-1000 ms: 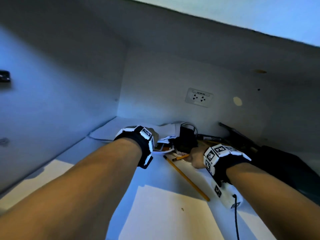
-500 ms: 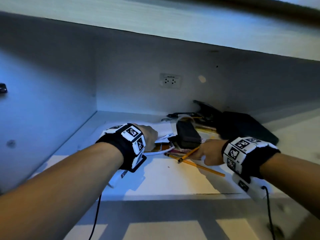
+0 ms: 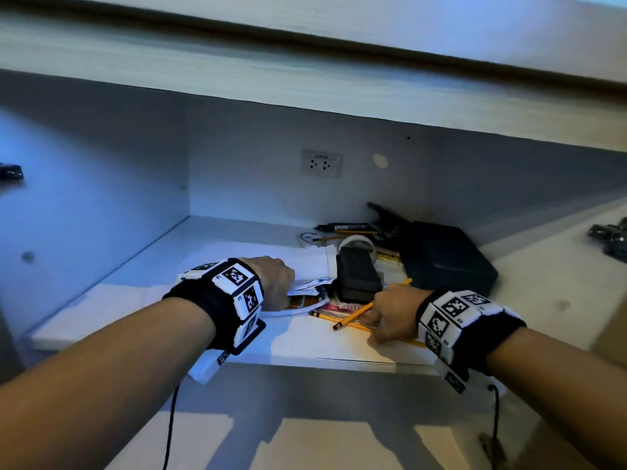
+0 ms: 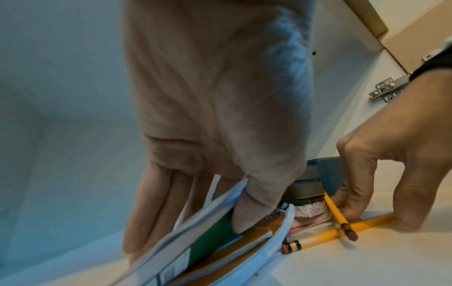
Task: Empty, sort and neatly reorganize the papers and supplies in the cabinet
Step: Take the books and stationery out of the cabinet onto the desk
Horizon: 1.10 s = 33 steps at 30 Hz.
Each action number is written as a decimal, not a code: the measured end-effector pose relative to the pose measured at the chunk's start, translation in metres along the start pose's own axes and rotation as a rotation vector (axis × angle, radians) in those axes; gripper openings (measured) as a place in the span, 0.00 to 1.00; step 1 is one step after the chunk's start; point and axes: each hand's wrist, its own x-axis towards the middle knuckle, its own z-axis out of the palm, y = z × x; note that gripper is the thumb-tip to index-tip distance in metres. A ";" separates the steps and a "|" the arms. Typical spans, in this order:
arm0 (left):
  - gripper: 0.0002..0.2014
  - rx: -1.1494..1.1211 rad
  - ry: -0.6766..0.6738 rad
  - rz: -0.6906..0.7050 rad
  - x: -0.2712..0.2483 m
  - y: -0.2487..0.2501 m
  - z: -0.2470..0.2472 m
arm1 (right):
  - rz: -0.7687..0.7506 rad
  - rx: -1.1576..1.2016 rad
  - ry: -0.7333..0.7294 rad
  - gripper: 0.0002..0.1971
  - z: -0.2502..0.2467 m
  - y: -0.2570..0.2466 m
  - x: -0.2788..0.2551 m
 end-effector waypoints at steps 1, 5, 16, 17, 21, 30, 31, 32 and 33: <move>0.16 -0.008 -0.012 -0.013 -0.006 0.007 -0.003 | -0.013 -0.046 -0.007 0.22 0.001 -0.001 -0.008; 0.15 0.008 -0.019 -0.026 -0.020 0.029 -0.010 | 0.027 -0.003 0.059 0.19 0.008 0.006 -0.018; 0.32 0.071 0.007 -0.117 -0.035 0.039 0.017 | 0.103 -0.032 0.347 0.20 -0.001 -0.017 -0.029; 0.32 0.056 0.021 -0.107 -0.037 0.035 0.019 | 0.107 -0.050 0.409 0.20 -0.006 -0.023 -0.031; 0.40 -0.142 0.073 -0.097 -0.042 0.008 0.023 | 0.095 -0.038 0.610 0.27 -0.018 -0.049 -0.027; 0.40 -0.526 0.081 -0.525 -0.032 -0.070 0.036 | 0.019 -0.065 0.617 0.30 -0.003 -0.078 0.004; 0.38 -0.539 0.047 -0.528 -0.031 -0.076 0.039 | 0.024 -0.067 0.604 0.30 -0.003 -0.080 0.008; 0.38 -0.565 0.008 -0.530 -0.028 -0.083 0.043 | 0.026 -0.064 0.590 0.28 -0.005 -0.083 0.011; 0.38 -0.599 -0.017 -0.529 -0.026 -0.089 0.046 | 0.029 -0.058 0.576 0.26 -0.008 -0.085 0.014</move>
